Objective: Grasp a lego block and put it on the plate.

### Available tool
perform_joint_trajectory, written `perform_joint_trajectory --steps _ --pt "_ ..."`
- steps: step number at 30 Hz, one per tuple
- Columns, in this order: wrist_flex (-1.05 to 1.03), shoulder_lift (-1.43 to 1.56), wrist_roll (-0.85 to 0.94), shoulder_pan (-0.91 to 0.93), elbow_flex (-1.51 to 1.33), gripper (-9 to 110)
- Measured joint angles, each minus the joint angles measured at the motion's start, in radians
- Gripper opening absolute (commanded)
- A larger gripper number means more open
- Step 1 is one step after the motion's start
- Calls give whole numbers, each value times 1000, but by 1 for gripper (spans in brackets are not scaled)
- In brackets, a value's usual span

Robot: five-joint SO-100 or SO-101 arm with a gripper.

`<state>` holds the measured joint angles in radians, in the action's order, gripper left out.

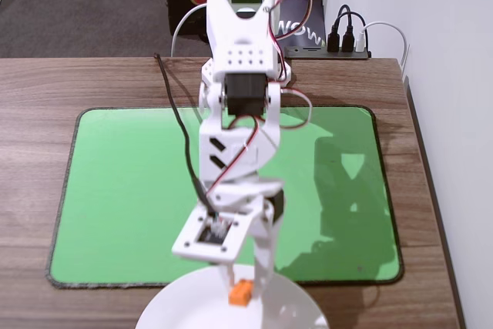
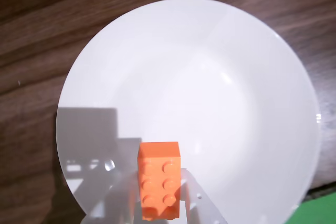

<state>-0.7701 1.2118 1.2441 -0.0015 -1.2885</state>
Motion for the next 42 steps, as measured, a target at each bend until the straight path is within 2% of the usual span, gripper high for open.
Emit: perform_joint_trajectory --steps 10,26,31,37,42 --pt "-71 -181 -229 -9 201 4" --pt "-123 -290 -462 -12 265 4" --pt "-123 -295 -491 0 281 6" --pt "-130 -295 -492 3 281 16" --pt "-137 -295 -492 5 281 17"
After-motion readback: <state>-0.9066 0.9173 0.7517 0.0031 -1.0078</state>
